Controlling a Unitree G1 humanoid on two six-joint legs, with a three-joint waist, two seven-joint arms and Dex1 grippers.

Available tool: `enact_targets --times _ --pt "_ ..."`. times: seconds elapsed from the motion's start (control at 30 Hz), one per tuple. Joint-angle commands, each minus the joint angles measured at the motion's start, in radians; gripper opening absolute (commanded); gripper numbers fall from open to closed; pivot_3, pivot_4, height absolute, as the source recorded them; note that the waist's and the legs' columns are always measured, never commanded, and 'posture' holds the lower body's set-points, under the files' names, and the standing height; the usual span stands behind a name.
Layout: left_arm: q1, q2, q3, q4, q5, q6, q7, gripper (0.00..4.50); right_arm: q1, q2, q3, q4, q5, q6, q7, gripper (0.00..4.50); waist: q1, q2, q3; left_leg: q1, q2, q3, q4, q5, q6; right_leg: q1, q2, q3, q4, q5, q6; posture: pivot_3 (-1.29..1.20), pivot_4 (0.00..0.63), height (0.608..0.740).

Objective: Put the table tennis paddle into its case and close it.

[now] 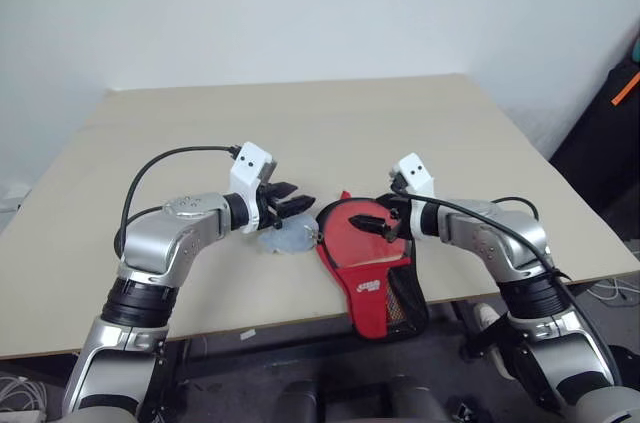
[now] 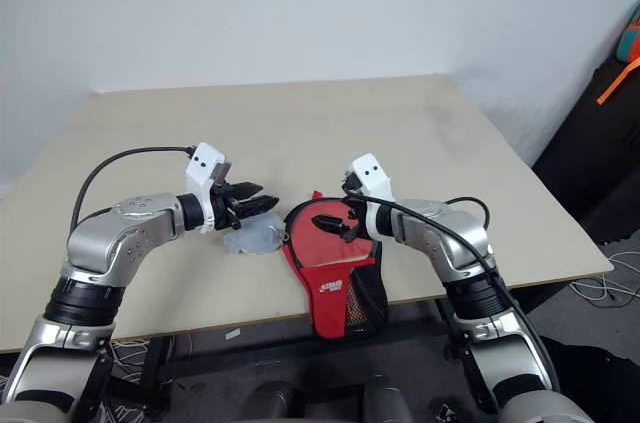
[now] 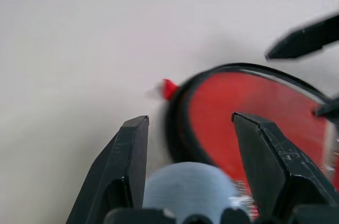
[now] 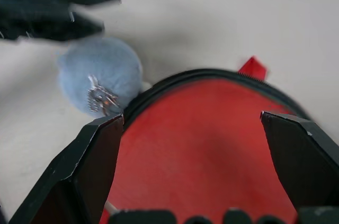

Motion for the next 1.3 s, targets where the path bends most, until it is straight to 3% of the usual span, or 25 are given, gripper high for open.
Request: enact_targets --times 0.03,0.33,0.83,1.3 --pt "-0.02 0.032 0.042 0.061 0.054 -0.091 -0.047 2.62 -0.004 0.028 -0.002 -0.011 -0.023 -0.021 -0.023 4.5 0.0 0.0 0.0 0.0 0.0 0.0 0.0 0.0 0.0 0.0 0.0 0.0 0.0 0.0 0.0 0.0 0.0 0.74" --pt "0.039 0.024 0.086 0.186 0.058 -0.203 -0.203 2.62 0.006 0.069 0.002 -0.011 -0.051 -0.024 -0.028 4.5 0.0 0.0 0.0 0.0 0.0 0.0 0.0 0.0 0.0 0.0 0.0 0.0 0.0 0.0 0.0 0.0 0.0 0.74" --pt "0.064 -0.058 0.071 0.289 0.092 -0.213 -0.253 2.62 0.014 0.115 -0.005 -0.022 -0.072 -0.021 -0.046 4.5 0.0 0.0 0.0 0.0 0.0 -0.001 0.0 0.0 0.0 0.001 0.0 -0.001 0.001 0.0 0.0 0.0 0.0 0.74" --pt "0.153 -0.084 0.052 0.196 0.101 -0.151 -0.272 2.62 0.067 0.078 0.067 -0.021 -0.141 -0.109 -0.022 4.5 0.0 0.0 -0.001 0.001 0.001 -0.002 0.0 0.0 0.0 0.001 0.0 -0.002 0.001 0.0 0.0 0.0 0.0 0.74"
